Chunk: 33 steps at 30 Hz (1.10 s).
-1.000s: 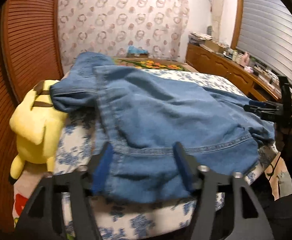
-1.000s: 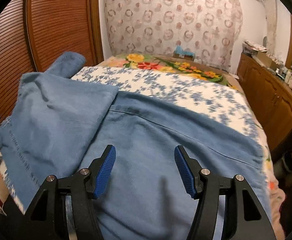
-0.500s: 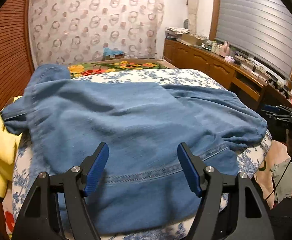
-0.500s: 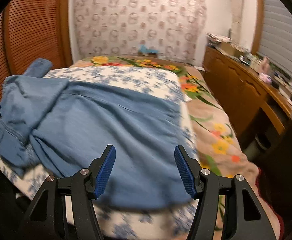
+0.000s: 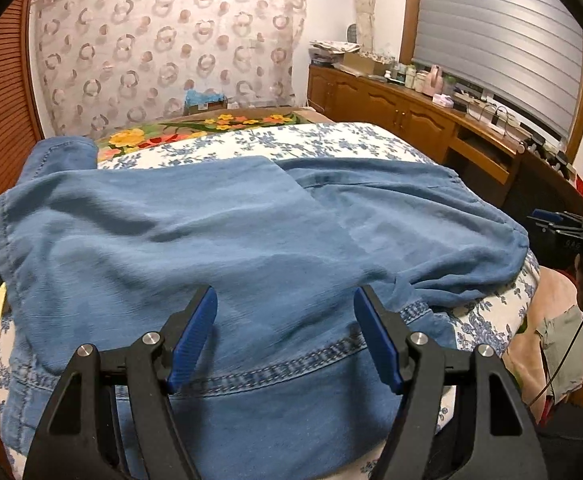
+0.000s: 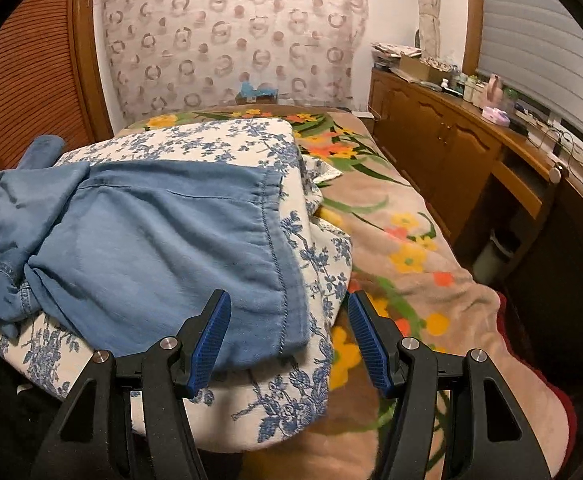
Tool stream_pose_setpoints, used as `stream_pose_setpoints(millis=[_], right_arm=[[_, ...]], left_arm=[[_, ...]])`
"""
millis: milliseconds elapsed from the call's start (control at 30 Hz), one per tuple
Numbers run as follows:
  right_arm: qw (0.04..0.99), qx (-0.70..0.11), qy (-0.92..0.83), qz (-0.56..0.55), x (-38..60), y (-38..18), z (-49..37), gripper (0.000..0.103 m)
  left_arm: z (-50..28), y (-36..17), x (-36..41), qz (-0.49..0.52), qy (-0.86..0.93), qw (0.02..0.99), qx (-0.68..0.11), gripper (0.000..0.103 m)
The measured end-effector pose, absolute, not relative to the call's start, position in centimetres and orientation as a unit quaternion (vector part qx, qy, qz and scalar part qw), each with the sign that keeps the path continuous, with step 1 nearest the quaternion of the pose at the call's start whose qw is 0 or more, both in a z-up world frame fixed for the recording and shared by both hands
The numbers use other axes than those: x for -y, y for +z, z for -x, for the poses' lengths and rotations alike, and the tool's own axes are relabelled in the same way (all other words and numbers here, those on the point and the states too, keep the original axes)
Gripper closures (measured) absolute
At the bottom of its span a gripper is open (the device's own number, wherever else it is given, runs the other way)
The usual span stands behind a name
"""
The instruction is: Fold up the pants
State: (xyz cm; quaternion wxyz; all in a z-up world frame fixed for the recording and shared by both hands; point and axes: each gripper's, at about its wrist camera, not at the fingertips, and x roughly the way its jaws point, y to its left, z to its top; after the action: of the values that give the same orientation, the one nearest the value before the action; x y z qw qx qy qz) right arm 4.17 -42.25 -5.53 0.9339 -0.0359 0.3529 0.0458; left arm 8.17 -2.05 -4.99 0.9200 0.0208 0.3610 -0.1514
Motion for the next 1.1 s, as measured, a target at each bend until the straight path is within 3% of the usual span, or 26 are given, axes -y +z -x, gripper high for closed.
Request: stream_pose_setpoints(millis=[733, 900, 933, 1000, 1100], right_arm=[[0.92, -0.387, 0.057, 0.016, 42.5, -6.7, -5.6, 0.04], [0.918, -0.391, 0.059, 0.031, 42.1, -6.5, -5.8, 0.057], [0.918, -0.391, 0.059, 0.037, 42.0, -6.4, -5.8, 0.062], [0.915, -0.396, 0.06, 0.046, 41.9, -6.3, -5.9, 0.084], [0.919, -0.383, 0.072, 0.055, 41.6, -5.0, -5.7, 0.096]], left_arm=[[-8.6, -7.6, 3.8, -0.026, -0.15, 0.914, -0.376, 0.026], [-8.8, -7.6, 3.5, -0.016, -0.153, 0.914, -0.374, 0.026], [-8.7, -7.5, 3.4, -0.011, -0.154, 0.915, -0.374, 0.026], [-8.5, -7.4, 3.1, -0.007, -0.156, 0.915, -0.373, 0.026], [-8.3, -7.1, 2.9, -0.007, -0.159, 0.913, -0.375, 0.026]])
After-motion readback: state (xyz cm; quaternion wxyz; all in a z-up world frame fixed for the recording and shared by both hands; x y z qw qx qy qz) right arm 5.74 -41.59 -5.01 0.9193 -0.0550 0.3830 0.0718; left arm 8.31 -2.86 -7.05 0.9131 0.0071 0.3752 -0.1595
